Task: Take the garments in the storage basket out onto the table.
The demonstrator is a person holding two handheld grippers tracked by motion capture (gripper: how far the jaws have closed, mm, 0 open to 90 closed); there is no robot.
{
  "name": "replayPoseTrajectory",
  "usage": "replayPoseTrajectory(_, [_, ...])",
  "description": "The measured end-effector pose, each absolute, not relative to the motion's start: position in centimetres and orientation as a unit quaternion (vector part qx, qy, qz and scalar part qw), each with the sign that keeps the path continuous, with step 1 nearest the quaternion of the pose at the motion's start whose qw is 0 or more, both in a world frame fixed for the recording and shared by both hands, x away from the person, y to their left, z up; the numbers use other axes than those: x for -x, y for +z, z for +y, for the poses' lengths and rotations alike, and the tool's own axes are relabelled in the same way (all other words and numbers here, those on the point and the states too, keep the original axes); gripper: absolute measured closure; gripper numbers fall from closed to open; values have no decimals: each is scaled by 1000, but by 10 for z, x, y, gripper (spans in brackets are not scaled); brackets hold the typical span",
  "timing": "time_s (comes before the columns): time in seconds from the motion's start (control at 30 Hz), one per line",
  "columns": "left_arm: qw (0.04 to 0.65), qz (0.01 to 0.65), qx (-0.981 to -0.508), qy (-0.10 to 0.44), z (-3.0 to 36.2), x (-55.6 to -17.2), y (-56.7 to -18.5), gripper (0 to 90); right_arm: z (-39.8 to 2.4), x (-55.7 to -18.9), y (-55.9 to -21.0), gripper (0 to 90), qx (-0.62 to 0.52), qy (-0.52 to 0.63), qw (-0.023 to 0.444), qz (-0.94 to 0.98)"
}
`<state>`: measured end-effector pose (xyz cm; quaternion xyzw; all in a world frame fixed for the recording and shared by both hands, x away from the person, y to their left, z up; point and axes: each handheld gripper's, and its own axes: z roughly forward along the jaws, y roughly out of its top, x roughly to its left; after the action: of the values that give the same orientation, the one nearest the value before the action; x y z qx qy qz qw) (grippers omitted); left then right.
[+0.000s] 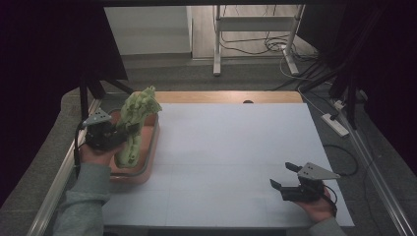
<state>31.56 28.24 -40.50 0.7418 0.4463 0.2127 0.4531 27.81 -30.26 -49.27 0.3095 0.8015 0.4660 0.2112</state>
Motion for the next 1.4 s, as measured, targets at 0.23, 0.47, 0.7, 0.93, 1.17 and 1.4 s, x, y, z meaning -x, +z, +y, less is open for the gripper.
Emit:
replayPoseTrajectory(0.23, [460,440,-742,211,279,-314,-403,667,-303,-278,-493,170,-310,466,212,801])
replayPoseTrajectory(0.47, [468,434,-741,209,275,-312,-400,667,-303,-278,-493,170,-310,466,213,801])
replayPoseTrajectory(0.7, [470,422,-745,215,266,-309,-396,667,-303,-278,-493,170,-310,466,212,801])
replayPoseTrajectory(0.93, [479,410,-750,202,257,-309,-396,667,-303,-278,-493,170,-311,467,213,800])
replayPoseTrajectory(1.17, [480,405,-751,205,254,-308,-395,667,-303,-278,-493,170,-312,466,213,800])
replayPoseTrajectory(1.4, [492,395,-749,203,251,-304,-389,667,-303,-279,-493,170,-313,465,213,800])
